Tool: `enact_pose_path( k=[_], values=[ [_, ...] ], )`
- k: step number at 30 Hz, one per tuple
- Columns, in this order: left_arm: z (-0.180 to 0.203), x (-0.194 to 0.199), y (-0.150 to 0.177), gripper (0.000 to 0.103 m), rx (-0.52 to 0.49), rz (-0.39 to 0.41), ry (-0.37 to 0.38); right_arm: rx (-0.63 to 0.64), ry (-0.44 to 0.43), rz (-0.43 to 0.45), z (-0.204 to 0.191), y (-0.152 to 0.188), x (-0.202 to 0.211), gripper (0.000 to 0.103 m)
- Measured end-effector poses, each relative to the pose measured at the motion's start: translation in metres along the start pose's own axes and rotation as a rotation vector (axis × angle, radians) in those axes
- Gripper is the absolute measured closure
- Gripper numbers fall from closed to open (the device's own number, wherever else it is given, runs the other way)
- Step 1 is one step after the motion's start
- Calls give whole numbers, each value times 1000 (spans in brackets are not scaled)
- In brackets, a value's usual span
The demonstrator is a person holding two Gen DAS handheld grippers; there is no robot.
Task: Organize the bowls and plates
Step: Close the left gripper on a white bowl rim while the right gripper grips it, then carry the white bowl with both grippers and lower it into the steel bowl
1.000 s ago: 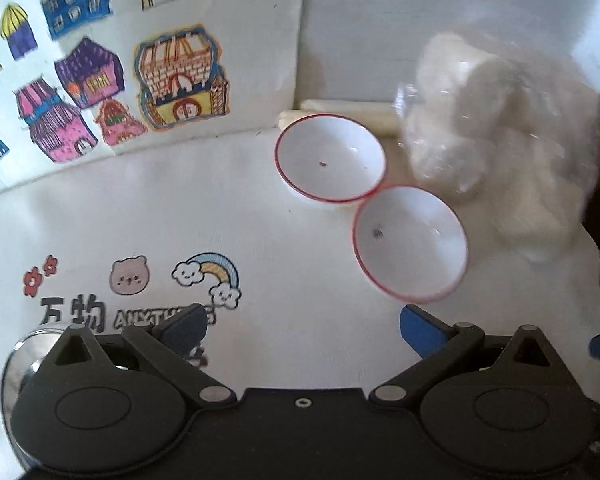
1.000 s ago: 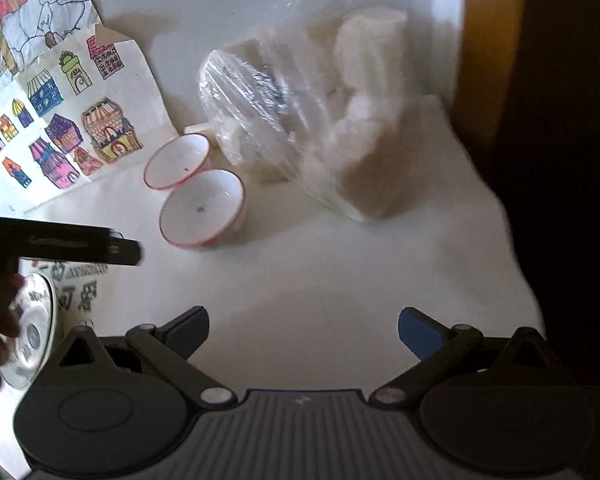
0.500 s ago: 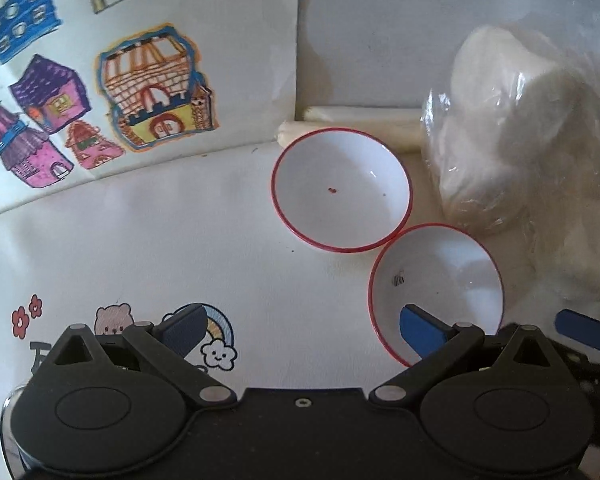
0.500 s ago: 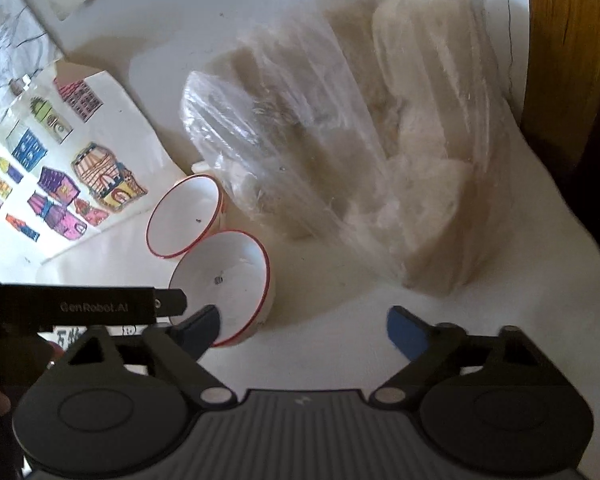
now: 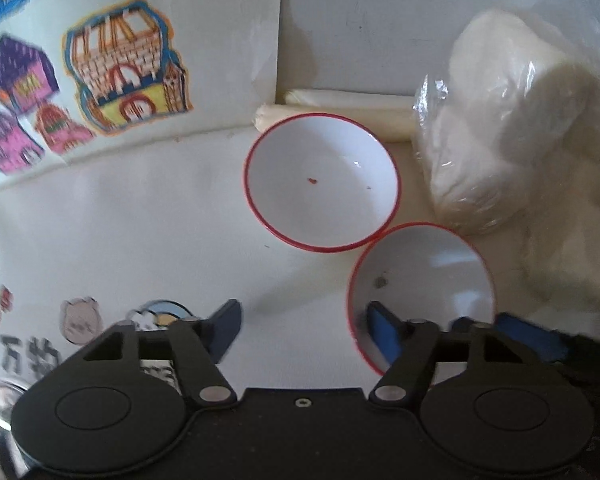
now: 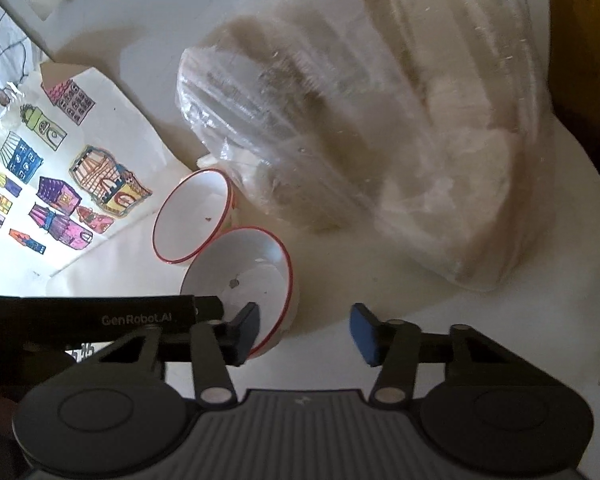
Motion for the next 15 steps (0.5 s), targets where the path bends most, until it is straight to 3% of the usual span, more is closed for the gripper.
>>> enact_pose_path(
  k=[9,15],
  values=[
    [8,1,-5,73,40,-9,76,22,-10,-18,-7,-3,-10,82],
    [17,-1,-8,82,74,-15,106,15,-8,-42,-9,-4,-17,82]
  ],
)
Point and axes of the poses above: each gripper's, at about its wrist camera, not at the fingertips, and x roughly against the way its jaws point, z to its right, y to its underside, the point moved 4 cm from there along -x, roughly the way its jaws point, and after that the axes turned 11 degrees about -y, right-handed, at the moved point
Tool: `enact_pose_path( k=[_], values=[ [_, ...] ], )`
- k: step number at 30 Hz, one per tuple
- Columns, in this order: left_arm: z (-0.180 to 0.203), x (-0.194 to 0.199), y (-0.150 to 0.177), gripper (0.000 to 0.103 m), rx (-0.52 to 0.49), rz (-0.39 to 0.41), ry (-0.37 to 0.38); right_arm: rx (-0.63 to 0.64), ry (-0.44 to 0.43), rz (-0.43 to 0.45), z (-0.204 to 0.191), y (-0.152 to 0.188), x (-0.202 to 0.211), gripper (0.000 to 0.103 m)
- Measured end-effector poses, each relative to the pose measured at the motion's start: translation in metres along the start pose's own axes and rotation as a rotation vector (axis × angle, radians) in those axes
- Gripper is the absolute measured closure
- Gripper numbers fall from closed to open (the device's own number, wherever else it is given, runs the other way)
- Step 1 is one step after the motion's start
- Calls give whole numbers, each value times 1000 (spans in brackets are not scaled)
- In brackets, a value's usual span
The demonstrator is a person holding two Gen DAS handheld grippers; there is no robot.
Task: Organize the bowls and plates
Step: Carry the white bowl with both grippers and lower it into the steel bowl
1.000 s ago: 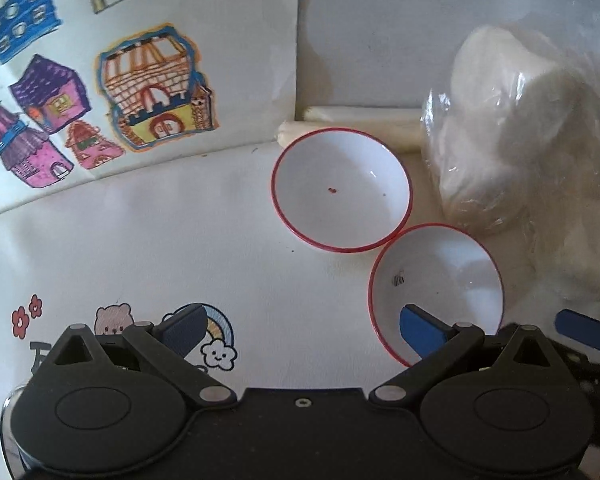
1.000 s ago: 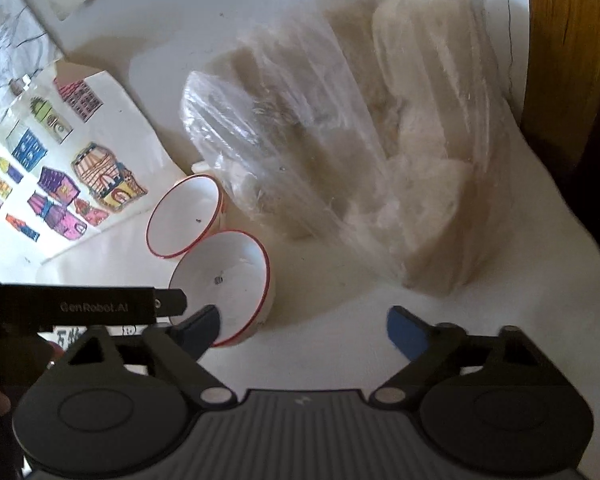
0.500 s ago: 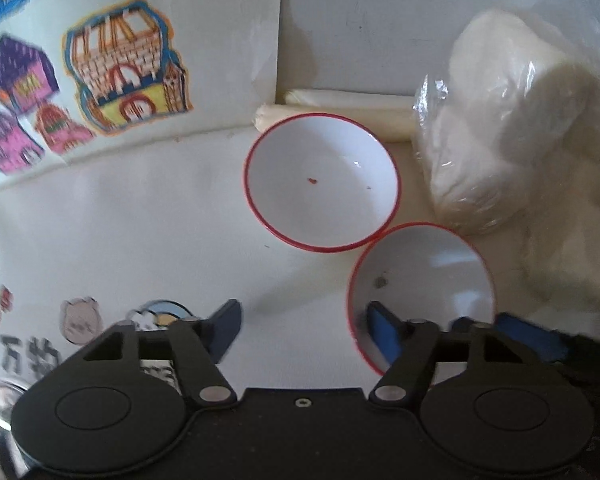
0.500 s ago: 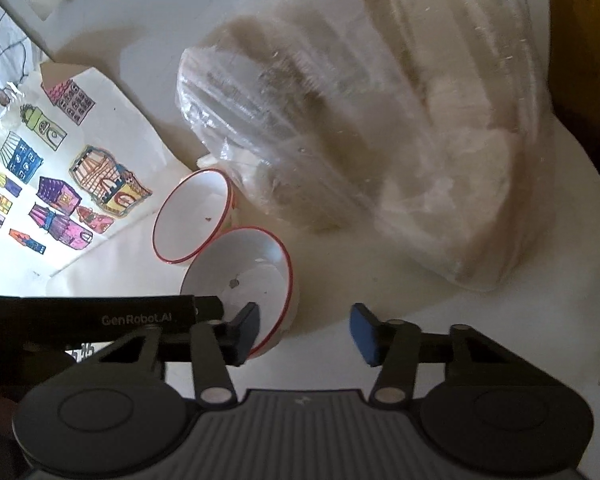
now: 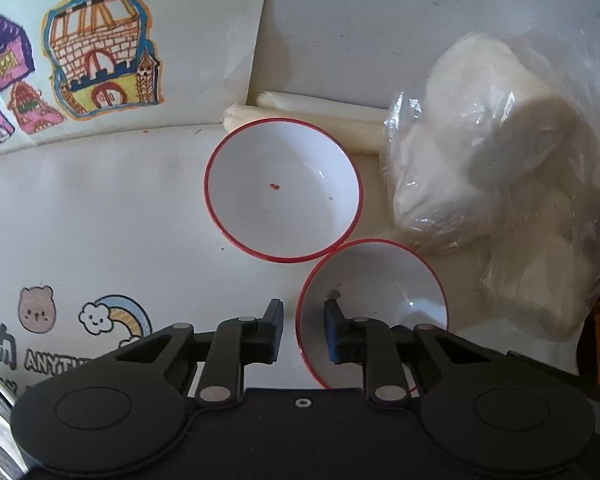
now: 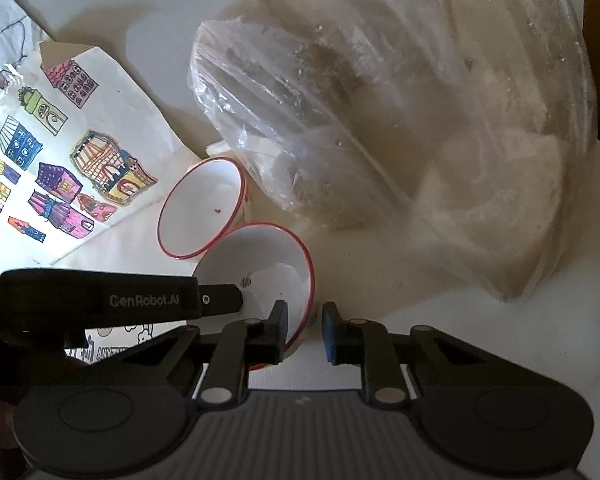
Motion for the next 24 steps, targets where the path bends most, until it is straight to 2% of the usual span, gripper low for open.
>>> enact_pose_path(
  k=[3,7,9,13,21,24],
  values=[
    [-1,-2,0,88,33,-9,32,3,-1,-8,1,0,1,84],
    [-3,-3,2,90,59,-27,47,-17,-8,-18,3,0,2,86],
    [-8,-4,7,95,73,-41,47,-18,-1,-37,3,1,4,87],
    [-7,1,19,96,83,-60,56,-48,9,-52,5,8,14,90],
    [0,43,56,96,85,-58,90,-34,21,-43,-7,31,51,90],
    [-10,62,69,97,65,-44,115,-37,23,-32,-13,42,69,90]
  ],
)
Point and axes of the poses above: each gripper's, at about its wrist camera, not at the fingertips, and x roughly against the way its jaws point, z to its right, y to its underside, the point moved 4 cm from there along -x, roughly the way its jaws point, and after that the axes turned 11 degrees about -y, right-handed, at the moved point
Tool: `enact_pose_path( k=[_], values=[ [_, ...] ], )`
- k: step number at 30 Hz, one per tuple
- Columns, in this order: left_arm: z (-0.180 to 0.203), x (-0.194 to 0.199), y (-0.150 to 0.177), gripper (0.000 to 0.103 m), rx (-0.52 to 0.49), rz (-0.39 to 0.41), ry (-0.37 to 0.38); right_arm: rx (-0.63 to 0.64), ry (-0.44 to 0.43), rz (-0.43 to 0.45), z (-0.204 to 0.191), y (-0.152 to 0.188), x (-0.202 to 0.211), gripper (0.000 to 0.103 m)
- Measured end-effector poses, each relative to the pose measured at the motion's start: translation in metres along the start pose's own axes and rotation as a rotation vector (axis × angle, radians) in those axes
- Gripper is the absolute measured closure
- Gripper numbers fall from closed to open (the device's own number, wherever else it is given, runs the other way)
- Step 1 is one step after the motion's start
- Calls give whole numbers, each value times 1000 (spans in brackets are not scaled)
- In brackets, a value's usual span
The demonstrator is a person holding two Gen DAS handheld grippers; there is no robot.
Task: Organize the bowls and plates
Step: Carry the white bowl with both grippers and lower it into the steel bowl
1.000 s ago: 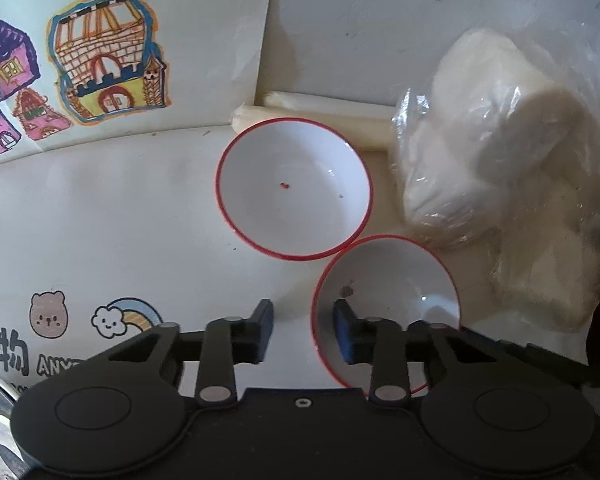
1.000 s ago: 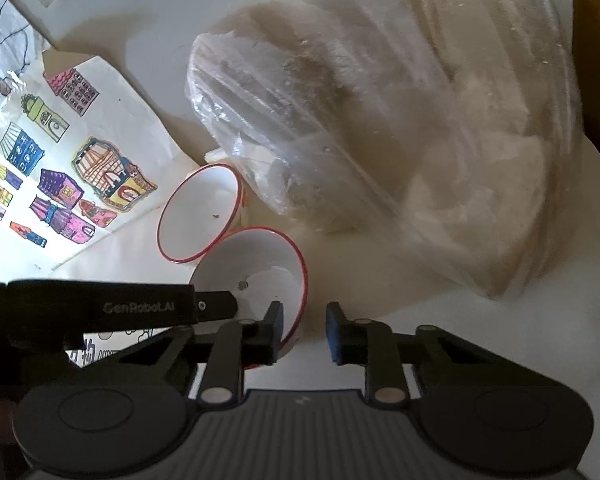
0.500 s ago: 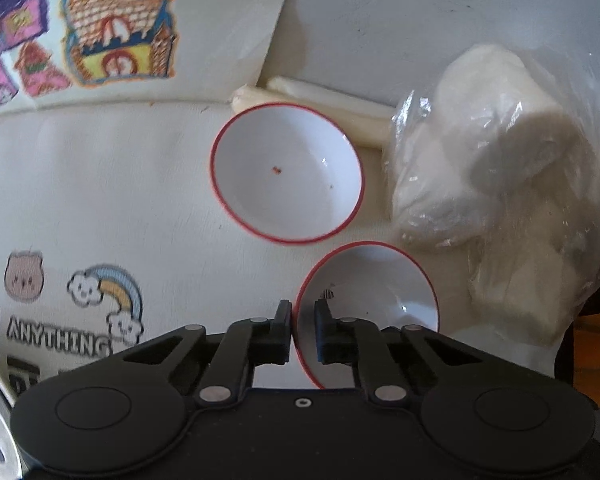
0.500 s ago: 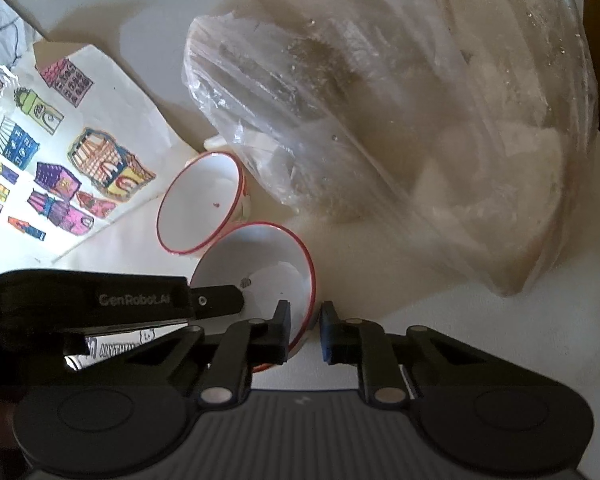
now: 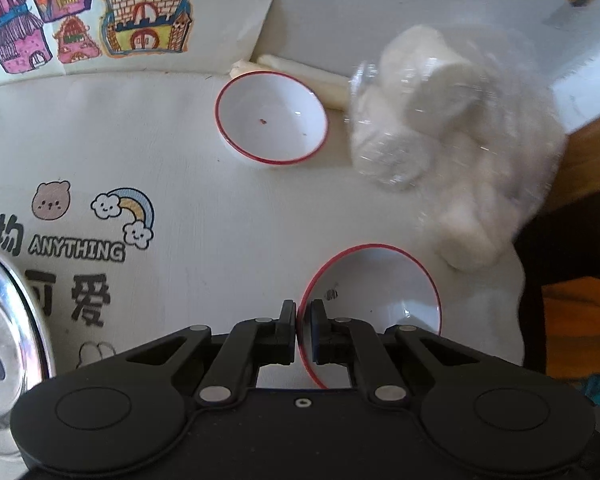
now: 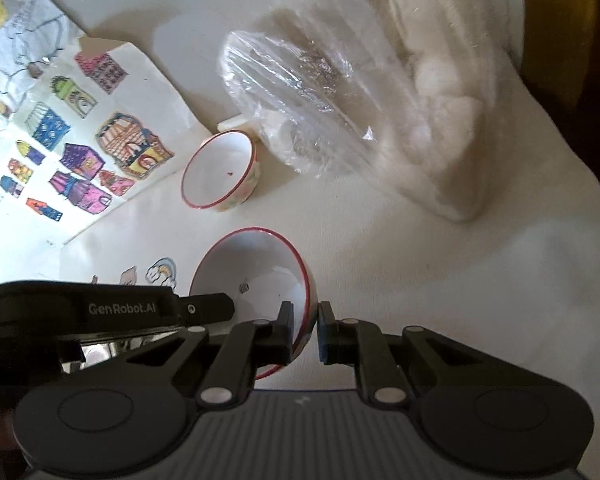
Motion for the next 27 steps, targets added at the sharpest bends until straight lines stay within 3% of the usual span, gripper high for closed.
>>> enact_pose_path(
  k=[12,27],
  values=[
    [-4,40,32,97,-73,19,41,-26,10,43,-18,35,49,90],
    [-35,53,73,97,-107,-4,90,27,32,4,-46,74,60,90]
  ],
)
Point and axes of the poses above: each gripper's, at about its wrist camera, not at the fingertips, and x roughly against the way its jaws point, z to its right, y to its underside, the point moved 4 cm from there along -x, roughly the way its jaws point, and after that the axes turned 11 degrees about -y, right-handed, at the moved point
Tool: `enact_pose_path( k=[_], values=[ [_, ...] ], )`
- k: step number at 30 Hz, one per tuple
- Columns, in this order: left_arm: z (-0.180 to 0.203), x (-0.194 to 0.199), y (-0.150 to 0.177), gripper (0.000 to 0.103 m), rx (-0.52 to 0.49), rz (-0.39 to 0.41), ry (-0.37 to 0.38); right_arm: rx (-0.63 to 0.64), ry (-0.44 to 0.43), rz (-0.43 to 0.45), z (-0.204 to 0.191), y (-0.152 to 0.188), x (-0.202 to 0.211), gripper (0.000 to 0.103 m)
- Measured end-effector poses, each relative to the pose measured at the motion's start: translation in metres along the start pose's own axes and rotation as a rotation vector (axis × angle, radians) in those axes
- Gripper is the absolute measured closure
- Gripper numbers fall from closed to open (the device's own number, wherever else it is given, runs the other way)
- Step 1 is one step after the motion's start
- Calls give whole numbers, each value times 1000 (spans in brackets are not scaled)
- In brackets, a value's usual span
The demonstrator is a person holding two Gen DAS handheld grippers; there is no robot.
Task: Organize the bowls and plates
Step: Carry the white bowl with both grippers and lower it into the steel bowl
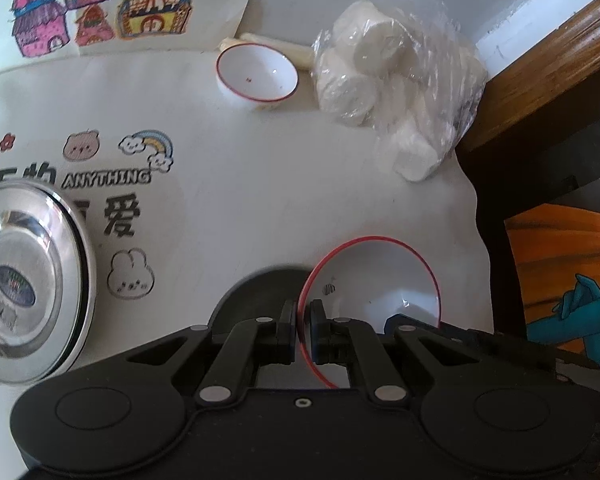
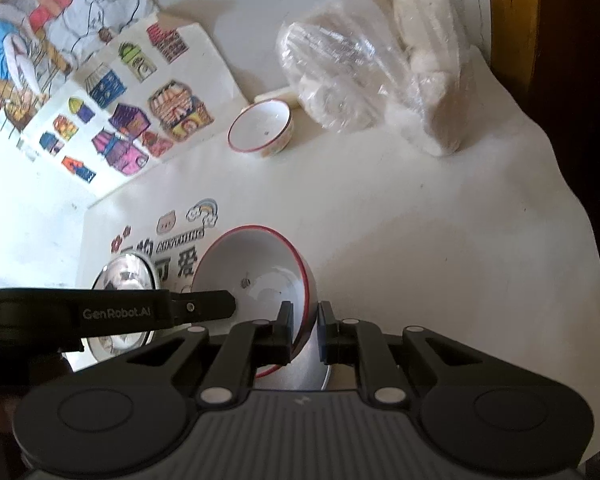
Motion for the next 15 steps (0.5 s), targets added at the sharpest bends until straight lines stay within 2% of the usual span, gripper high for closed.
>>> enact_pose_path(
  k=[8,15],
  values=[
    [-17,-6,22,96,3,-43,-19,-1,-9,-57,-8,18,-12,90],
    [-22,-11,24,96,-15,-55,-39,-2,-12,-88,-9,23,-21,90]
  ],
)
Point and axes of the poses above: each gripper's, at about its wrist camera, not at the fingertips, and x roughly against the way its jaws point, z to its right, y to its underside, the point moved 4 cm from there along -x, roughly the way its jaws point, and after that the axes turned 11 degrees about -y, right-handed, at the moved point
